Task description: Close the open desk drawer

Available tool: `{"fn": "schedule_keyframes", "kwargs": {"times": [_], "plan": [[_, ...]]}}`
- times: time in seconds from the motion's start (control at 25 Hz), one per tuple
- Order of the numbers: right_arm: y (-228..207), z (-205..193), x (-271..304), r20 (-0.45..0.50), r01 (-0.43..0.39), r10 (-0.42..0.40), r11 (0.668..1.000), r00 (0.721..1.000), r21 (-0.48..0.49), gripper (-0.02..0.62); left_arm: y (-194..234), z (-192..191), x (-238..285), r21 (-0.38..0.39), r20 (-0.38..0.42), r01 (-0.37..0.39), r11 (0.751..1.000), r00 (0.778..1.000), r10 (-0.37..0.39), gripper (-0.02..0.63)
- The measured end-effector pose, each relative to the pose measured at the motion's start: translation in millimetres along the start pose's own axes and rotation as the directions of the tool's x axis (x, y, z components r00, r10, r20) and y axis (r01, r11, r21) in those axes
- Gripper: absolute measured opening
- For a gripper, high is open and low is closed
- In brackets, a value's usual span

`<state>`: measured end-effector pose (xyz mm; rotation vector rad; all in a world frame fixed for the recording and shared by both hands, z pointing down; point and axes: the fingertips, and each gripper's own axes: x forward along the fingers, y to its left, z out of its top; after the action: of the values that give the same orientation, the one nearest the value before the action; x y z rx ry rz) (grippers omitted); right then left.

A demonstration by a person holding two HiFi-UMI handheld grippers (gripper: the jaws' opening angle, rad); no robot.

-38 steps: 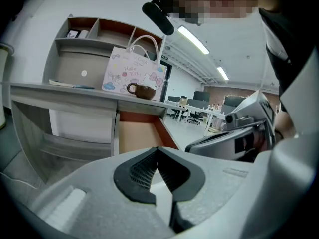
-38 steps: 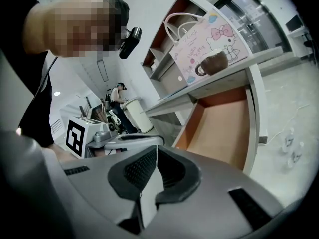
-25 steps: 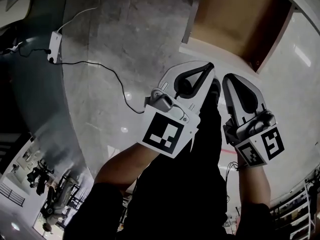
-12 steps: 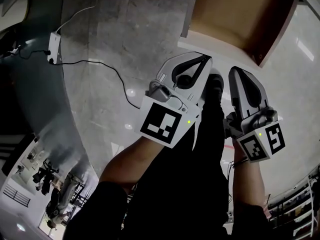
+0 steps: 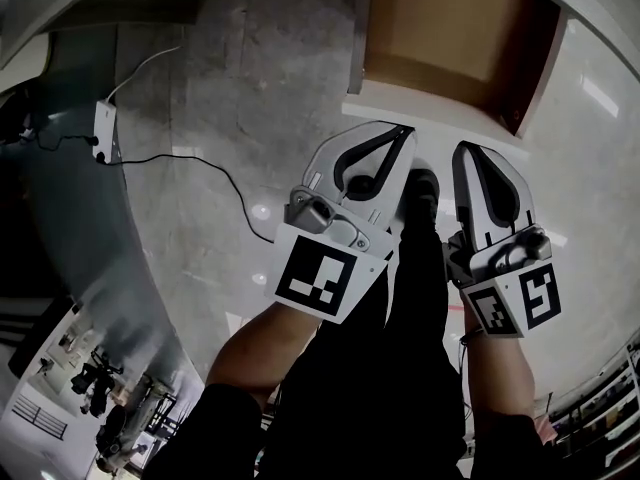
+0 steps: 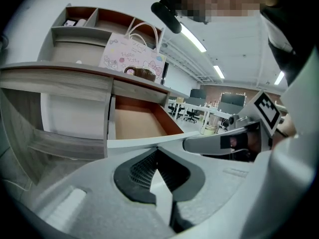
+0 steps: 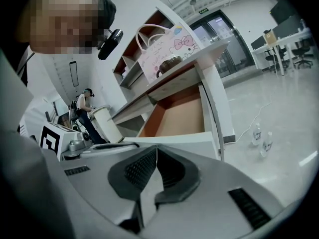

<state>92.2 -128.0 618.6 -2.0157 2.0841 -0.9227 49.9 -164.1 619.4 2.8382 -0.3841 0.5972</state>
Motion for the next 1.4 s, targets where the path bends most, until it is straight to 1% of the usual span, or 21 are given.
{"fn": "schedule_keyframes", "kwargs": {"times": [0.16, 0.24, 0.36, 0.6, 0.76, 1.12, 1.4], "plan": [[-5.3, 34.5, 10.1, 0.043, -0.005, 0.008, 0.998, 0.999, -0.070, 0.015, 10.9, 29.7, 13.0, 0.008, 0.050, -0.023, 1.000, 0.998, 0.022, 0.006], [-6.4, 44.8, 14.6, 0.063, 0.001, 0.006, 0.995, 0.998, -0.105, 0.015, 14.6, 39.3, 16.7, 0.017, 0.077, -0.029, 0.999, 0.997, 0.027, 0.006], [-16.1, 57.0, 21.7, 0.085, 0.021, -0.010, 0.992, 0.996, -0.128, 0.015, 16.4, 51.4, 29.1, 0.033, 0.105, -0.040, 0.999, 0.994, 0.037, 0.006], [-40.5, 86.0, 23.8, 0.141, 0.078, -0.055, 0.983, 0.989, -0.164, 0.016, 25.8, 73.5, 52.1, 0.053, 0.123, -0.096, 0.994, 0.988, 0.089, 0.006], [-57.3, 98.3, 30.3, 0.154, 0.104, -0.075, 0.976, 0.985, -0.193, 0.017, 37.6, 84.0, 65.3, 0.087, 0.130, -0.119, 0.989, 0.986, 0.107, 0.006], [-82.3, 117.3, 39.7, 0.161, 0.097, -0.064, 0.974, 0.985, -0.203, 0.018, 51.0, 103.9, 89.3, 0.122, 0.163, -0.150, 0.981, 0.978, 0.129, 0.006], [-94.1, 131.7, 45.8, 0.200, 0.107, -0.063, 0.970, 0.978, -0.219, 0.018, 54.8, 116.5, 103.7, 0.141, 0.198, -0.161, 0.977, 0.971, 0.132, 0.006]]}}
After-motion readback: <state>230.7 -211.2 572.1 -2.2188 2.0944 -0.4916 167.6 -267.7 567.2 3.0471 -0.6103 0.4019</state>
